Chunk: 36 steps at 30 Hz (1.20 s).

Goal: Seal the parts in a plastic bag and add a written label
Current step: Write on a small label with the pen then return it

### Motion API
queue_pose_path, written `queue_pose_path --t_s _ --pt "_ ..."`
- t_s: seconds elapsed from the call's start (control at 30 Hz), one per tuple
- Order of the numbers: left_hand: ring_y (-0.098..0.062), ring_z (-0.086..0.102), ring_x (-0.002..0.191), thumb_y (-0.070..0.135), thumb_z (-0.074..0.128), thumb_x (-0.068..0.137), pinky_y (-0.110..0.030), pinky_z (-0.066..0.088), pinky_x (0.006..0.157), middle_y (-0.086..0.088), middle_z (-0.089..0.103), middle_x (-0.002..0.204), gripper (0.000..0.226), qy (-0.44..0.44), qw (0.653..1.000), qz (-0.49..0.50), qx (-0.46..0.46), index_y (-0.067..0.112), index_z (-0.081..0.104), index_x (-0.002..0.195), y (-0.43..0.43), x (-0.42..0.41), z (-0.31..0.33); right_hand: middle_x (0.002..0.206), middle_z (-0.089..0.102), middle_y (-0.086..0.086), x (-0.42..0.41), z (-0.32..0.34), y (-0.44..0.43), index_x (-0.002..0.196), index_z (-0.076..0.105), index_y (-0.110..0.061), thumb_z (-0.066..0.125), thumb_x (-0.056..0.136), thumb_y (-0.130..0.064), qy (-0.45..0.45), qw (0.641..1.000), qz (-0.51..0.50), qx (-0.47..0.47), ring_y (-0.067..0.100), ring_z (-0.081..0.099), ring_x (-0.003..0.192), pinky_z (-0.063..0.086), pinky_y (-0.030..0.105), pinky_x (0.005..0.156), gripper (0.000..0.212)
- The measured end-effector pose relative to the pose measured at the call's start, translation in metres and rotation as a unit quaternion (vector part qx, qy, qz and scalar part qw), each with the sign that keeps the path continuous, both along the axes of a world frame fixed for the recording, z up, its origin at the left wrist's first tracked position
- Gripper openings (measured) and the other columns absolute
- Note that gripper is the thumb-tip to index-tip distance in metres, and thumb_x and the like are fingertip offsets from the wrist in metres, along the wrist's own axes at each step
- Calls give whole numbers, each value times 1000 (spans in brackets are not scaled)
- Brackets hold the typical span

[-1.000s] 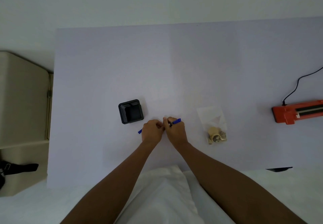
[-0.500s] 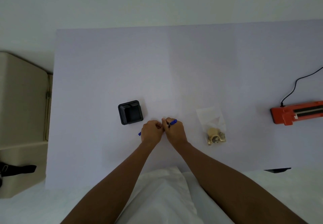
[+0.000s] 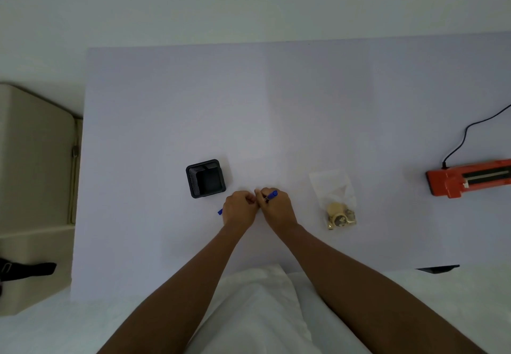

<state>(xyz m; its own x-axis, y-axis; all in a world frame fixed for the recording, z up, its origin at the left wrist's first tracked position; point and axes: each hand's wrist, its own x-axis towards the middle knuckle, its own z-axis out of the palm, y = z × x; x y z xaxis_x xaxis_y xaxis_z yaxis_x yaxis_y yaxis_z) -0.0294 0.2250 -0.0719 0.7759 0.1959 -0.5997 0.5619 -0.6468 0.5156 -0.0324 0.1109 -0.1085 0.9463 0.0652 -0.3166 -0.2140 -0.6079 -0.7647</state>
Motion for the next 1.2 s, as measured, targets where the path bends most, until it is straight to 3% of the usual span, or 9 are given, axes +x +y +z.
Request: queue_pose_path --t_s 0.33,0.47,0.77,1.03,1.2 --pt "-8 56 61 28 62 91 -17 38 55 -2 73 79 21 -1 1000 -1 10 14 73 80 -1 1 -1 63 50 4 -1 -1 -4 64 46 -17 52 100 -25 -6 1000 9 -8 17 45 57 42 33 57 37" --pt "-7 58 61 30 64 89 -17 39 56 0 73 79 20 -4 1000 2 8 15 74 80 -1 1 -1 62 47 1 0 1 -5 63 43 -17 52 100 -23 -11 1000 1 -11 15 42 56 34 23 56 39" --pt "-7 60 65 30 69 85 -21 46 64 1 73 80 14 5 1000 6 3 18 74 81 0 0 -4 57 42 3 0 4 -7 60 38 -15 52 100 -19 -15 999 -33 0 15 38 52 32 27 52 43" --pt "-8 58 62 29 62 90 -19 42 59 0 73 78 21 -2 1000 7 7 17 74 78 -2 0 -1 60 45 -5 -9 1 0 64 44 -18 50 101 -20 -25 999 -22 -22 11 41 53 33 18 55 38" --pt "-8 59 63 29 64 89 -20 43 61 1 73 79 18 -1 1000 8 3 17 74 80 -1 0 -1 60 47 0 -8 0 -2 64 48 -11 51 101 -21 -20 999 -32 -20 15 43 54 36 23 54 39"
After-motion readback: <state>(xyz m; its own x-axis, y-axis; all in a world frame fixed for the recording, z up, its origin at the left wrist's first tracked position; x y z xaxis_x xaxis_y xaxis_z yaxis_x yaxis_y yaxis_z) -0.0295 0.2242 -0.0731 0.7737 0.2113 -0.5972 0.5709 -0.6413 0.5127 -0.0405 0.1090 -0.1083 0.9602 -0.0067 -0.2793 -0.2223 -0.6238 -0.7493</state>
